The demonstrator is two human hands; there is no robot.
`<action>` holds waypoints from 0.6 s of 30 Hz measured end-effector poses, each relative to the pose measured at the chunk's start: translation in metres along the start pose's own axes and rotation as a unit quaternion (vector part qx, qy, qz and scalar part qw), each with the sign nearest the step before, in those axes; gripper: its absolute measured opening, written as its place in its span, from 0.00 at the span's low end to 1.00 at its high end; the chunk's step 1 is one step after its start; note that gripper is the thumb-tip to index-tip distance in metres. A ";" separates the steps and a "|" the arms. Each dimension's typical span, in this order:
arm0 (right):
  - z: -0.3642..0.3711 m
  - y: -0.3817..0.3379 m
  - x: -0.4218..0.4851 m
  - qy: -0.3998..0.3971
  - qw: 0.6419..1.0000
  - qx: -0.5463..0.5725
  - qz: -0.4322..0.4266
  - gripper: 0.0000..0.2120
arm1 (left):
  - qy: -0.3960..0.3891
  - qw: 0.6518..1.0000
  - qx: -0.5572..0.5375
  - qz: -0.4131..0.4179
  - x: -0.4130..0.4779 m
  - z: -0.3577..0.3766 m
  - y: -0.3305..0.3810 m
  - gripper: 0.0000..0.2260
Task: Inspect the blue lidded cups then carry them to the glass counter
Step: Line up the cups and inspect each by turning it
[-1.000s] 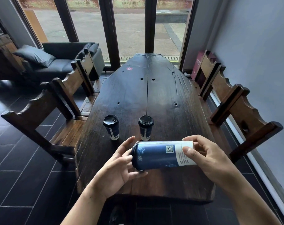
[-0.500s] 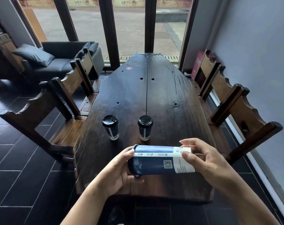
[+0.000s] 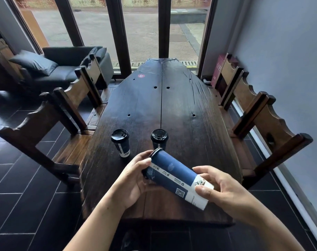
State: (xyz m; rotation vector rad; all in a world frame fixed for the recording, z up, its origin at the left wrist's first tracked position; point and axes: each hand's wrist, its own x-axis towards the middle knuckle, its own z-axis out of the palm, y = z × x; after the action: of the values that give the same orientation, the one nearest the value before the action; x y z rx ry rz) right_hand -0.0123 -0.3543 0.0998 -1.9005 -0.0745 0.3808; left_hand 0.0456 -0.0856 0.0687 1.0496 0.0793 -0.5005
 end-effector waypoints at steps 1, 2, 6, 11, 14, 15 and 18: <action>0.002 0.002 -0.001 -0.006 1.000 -0.003 0.000 0.30 | 0.011 1.000 0.008 0.008 0.004 0.006 0.003 0.29; 0.004 0.005 -0.001 -0.010 1.000 -0.005 -0.003 0.29 | 0.020 0.999 0.024 0.017 0.009 0.013 0.005 0.28; 0.010 0.011 -0.003 -0.002 0.999 0.030 -0.020 0.26 | 0.034 0.996 0.065 0.057 0.024 0.039 0.003 0.43; 0.008 0.014 -0.005 0.048 0.993 0.094 -0.043 0.27 | -0.004 0.999 0.029 0.039 0.018 0.059 -0.018 0.47; 0.005 0.018 -0.005 0.050 0.994 0.090 -0.045 0.31 | -0.038 0.997 0.067 0.028 0.013 0.064 -0.033 0.38; 0.005 0.021 -0.005 0.041 0.995 0.081 -0.043 0.32 | -0.034 0.995 0.089 0.030 0.013 0.065 -0.035 0.35; 0.003 0.027 -0.002 0.023 0.997 0.068 -0.029 0.31 | -0.027 0.988 0.147 0.038 0.019 0.061 -0.040 0.30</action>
State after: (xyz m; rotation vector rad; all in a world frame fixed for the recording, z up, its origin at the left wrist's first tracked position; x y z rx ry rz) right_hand -0.0186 -0.3617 0.0740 -1.7670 -0.0707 0.2944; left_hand 0.0347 -0.1595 0.0617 1.3212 -0.0858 -0.4804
